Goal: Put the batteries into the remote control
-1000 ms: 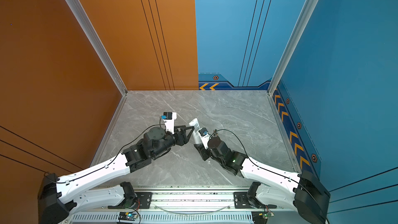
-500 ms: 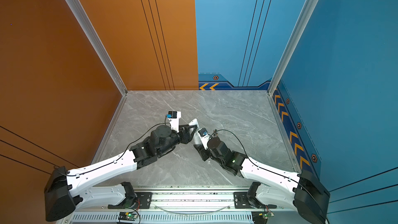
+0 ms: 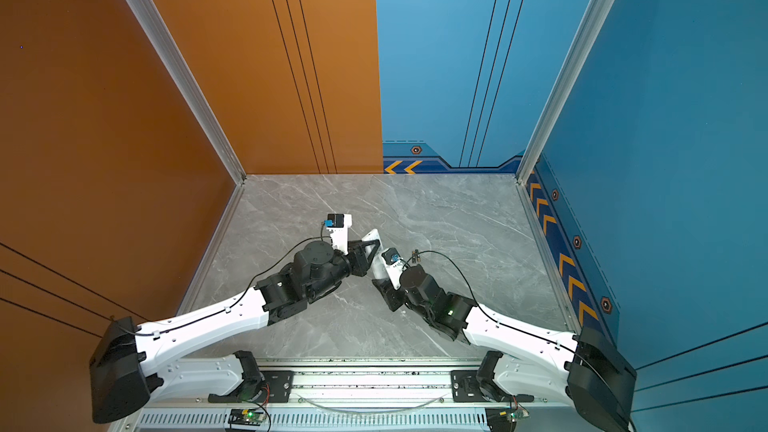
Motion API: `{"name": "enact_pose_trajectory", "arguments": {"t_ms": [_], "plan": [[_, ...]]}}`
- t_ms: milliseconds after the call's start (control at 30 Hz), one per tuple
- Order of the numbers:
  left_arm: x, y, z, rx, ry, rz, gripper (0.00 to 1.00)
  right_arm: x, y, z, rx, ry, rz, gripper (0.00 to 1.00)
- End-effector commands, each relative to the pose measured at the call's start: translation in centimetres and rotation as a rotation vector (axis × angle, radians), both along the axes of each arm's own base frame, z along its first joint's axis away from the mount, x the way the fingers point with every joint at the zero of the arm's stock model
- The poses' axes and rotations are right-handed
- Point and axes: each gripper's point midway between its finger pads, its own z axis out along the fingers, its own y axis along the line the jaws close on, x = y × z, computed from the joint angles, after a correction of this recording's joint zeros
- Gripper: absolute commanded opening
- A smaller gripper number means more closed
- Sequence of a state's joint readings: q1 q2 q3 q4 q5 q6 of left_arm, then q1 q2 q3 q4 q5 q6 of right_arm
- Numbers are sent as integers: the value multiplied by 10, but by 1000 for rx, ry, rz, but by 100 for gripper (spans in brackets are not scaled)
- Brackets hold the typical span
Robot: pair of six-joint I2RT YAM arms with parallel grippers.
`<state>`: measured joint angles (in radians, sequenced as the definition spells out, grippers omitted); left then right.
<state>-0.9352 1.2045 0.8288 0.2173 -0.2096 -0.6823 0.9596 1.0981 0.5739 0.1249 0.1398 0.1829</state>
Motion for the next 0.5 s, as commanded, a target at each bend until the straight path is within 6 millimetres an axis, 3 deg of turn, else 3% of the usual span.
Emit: {"name": "enact_pose_trajectory", "arguments": {"t_ms": [0, 467], "plan": [[4, 1, 1, -9, 1, 12, 30, 2, 5, 8, 32, -27, -7, 0], [2, 8, -3, 1, -8, 1, 7, -1, 9, 10, 35, -31, 18, 0]]}}
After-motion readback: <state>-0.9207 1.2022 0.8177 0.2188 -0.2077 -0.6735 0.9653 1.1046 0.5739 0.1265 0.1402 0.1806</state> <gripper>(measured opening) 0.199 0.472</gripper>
